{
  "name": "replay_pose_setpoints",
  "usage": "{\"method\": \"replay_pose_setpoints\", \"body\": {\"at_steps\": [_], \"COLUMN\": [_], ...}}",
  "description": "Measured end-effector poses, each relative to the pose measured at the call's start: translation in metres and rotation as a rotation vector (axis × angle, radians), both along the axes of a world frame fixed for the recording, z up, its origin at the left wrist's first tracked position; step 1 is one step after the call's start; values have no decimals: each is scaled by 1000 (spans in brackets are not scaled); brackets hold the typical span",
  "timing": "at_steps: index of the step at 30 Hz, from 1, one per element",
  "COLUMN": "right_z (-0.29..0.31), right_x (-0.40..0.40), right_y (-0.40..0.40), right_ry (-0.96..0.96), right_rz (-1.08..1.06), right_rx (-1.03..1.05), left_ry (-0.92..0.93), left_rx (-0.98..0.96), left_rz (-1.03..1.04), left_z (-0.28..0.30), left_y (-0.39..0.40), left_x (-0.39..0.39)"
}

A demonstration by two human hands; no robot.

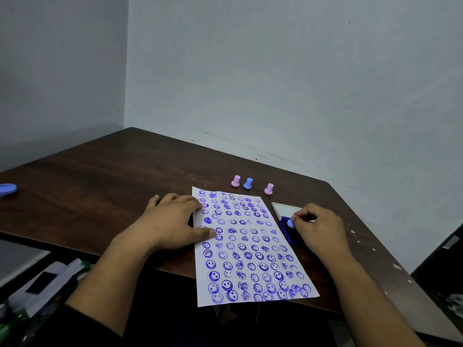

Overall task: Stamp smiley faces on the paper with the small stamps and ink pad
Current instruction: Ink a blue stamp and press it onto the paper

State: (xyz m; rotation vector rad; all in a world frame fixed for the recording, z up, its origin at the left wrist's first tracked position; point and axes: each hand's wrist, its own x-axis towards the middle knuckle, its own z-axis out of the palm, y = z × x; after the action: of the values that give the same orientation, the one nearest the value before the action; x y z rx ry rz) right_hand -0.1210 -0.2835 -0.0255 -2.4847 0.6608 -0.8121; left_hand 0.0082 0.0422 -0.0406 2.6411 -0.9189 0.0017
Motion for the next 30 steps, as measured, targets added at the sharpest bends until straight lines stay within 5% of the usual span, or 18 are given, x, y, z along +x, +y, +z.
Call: {"method": "replay_pose_setpoints", "body": {"at_steps": [30], "right_z": [16], "right_x": [6], "right_y": [28], "right_ry": [-25], "right_rz": [92], "right_rx": [-120], "left_ry": [16], "left_rx": [-2], "left_rz": [-1], "left_z": [2], "left_y": [1], "left_x": [0]}}
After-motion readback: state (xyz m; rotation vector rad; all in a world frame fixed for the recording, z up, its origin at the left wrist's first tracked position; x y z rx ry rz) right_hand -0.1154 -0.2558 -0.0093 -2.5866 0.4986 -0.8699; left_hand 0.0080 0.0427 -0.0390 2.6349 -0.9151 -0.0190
